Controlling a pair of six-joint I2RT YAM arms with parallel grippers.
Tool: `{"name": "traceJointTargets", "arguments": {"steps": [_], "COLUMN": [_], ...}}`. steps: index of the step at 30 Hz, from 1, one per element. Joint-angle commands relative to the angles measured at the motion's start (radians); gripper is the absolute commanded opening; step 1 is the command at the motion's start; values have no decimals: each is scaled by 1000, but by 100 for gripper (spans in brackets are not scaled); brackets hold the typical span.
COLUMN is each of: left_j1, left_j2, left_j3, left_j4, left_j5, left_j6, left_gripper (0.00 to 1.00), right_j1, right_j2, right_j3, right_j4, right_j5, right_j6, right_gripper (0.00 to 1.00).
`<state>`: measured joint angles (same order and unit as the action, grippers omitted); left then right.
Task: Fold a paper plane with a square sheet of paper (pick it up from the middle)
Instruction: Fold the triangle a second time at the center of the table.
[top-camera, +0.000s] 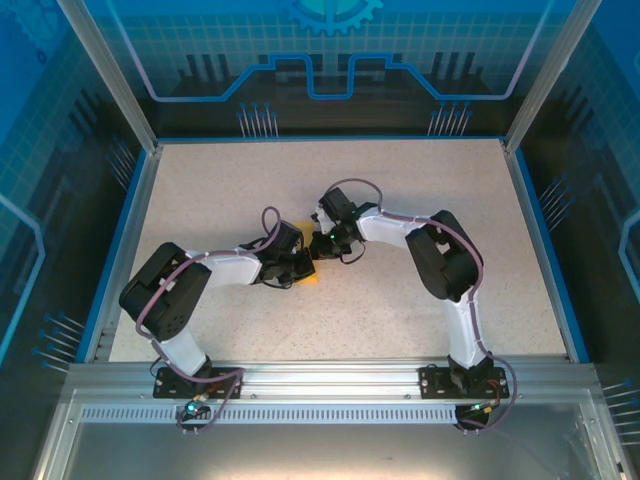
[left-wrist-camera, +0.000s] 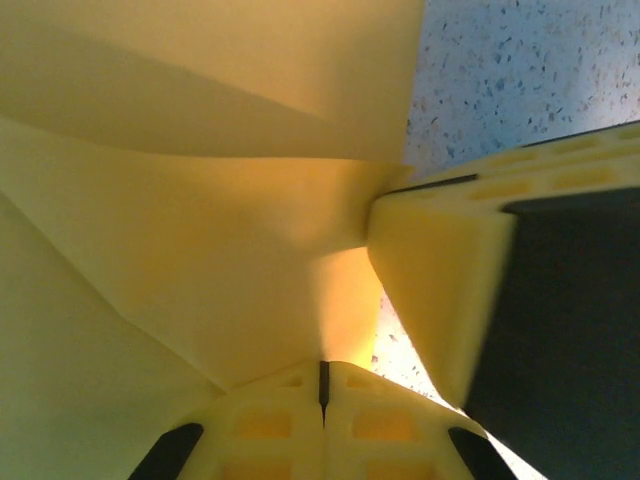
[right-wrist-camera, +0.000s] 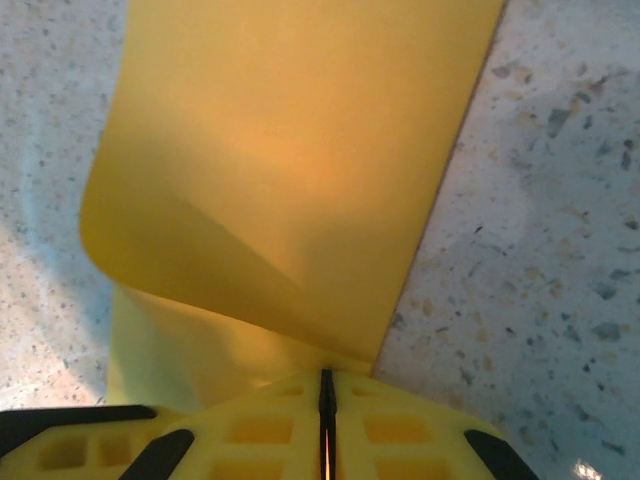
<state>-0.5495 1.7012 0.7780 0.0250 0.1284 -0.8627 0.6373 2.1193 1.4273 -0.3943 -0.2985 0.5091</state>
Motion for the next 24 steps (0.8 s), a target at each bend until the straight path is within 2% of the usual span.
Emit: {"name": "traceJointTargets", "arguments": {"steps": [1, 9, 24], "left_j1": [6, 37, 66], "left_j2": [19, -51, 57], "left_j3": [-2, 51, 54], "left_j4": [-28, -47, -46], "left_j5": [7, 27, -10], "left_j6": [-1, 16, 34], "left_gripper": [2, 11, 9], "right_j1": [18, 19, 17], "right_j2": [30, 36, 49], "right_j3": [29, 4, -1], "right_j4": [-40, -87, -113], "right_j5": [6, 69, 100], "right_j6": [4, -12, -18], "right_gripper": [10, 10, 9]}}
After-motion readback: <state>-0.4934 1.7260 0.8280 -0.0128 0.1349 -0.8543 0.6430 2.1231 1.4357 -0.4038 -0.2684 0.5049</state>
